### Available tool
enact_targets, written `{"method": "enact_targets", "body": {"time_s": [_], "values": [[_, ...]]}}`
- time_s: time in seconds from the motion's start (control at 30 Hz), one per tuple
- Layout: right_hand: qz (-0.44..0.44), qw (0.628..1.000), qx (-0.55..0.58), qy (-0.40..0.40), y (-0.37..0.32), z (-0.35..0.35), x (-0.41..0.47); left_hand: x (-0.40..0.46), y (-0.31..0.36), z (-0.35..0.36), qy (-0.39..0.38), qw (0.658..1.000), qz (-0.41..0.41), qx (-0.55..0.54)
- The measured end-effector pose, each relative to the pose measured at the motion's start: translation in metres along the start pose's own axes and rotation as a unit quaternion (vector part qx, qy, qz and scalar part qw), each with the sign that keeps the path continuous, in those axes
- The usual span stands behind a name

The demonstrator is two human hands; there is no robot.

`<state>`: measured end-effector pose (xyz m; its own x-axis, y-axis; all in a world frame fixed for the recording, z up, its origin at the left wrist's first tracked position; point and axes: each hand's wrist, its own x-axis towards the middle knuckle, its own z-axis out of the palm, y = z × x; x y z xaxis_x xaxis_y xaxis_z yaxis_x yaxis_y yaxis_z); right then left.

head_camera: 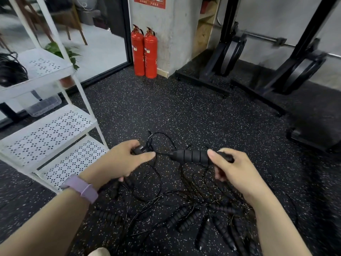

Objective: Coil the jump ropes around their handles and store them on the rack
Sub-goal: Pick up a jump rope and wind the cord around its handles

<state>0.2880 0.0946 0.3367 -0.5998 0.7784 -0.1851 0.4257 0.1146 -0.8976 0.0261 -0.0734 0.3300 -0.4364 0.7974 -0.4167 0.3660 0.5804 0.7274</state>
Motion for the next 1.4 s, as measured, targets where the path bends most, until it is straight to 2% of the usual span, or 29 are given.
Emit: {"method": "enact_targets", "body": {"time_s": [0.17, 0.3, 0.4, 0.43, 0.5, 0.57, 0.63, 0.73, 0.83, 1.0, 1.13, 1.27, 1.33, 1.4], "values": [[-0.016, 0.990, 0.061, 0.126, -0.003, 0.004, 0.000, -0.003, 0.005, 0.003, 0.047, 0.991, 0.094, 0.078], [0.007, 0.980, 0.168, 0.106, -0.005, 0.009, 0.000, -0.007, 0.002, 0.004, 0.056, 0.988, 0.128, 0.064], [0.029, 0.969, 0.230, 0.087, -0.001, 0.012, 0.003, -0.009, 0.001, -0.001, 0.016, 0.988, 0.154, 0.021], [0.031, 0.965, 0.250, 0.068, 0.001, 0.012, 0.004, -0.009, 0.002, -0.001, -0.008, 0.988, 0.151, -0.008], [0.029, 0.967, 0.251, -0.018, 0.005, 0.007, 0.004, -0.010, 0.007, 0.000, -0.040, 0.987, 0.132, -0.084], [0.045, 0.971, 0.189, -0.139, 0.007, 0.002, 0.002, -0.008, 0.011, -0.001, -0.029, 0.981, 0.118, -0.153], [0.070, 0.965, 0.069, -0.242, 0.007, 0.004, -0.002, -0.007, 0.012, -0.004, -0.005, 0.975, 0.110, -0.193], [0.090, 0.940, -0.099, -0.314, 0.010, 0.022, -0.004, -0.008, 0.013, -0.009, -0.009, 0.959, 0.096, -0.265], [0.089, 0.924, -0.114, -0.354, 0.015, 0.048, 0.000, -0.011, 0.017, -0.009, -0.032, 0.946, 0.118, -0.301], [0.119, 0.952, -0.063, -0.275, 0.035, 0.077, 0.018, -0.019, 0.022, -0.011, -0.046, 0.925, 0.141, -0.349], [0.036, 0.956, -0.035, -0.290, 0.044, 0.137, 0.007, -0.019, 0.027, -0.012, -0.041, 0.888, 0.139, -0.436], [-0.037, 0.962, 0.045, -0.266, 0.049, 0.176, -0.009, -0.014, 0.024, -0.014, -0.066, 0.842, 0.119, -0.522], [-0.035, 0.957, 0.077, -0.276, 0.049, 0.170, -0.003, -0.011, 0.017, -0.022, -0.045, 0.828, 0.100, -0.549], [0.013, 0.976, 0.070, -0.204, 0.049, 0.156, 0.007, -0.008, 0.007, -0.033, -0.003, 0.835, 0.057, -0.547]]}}
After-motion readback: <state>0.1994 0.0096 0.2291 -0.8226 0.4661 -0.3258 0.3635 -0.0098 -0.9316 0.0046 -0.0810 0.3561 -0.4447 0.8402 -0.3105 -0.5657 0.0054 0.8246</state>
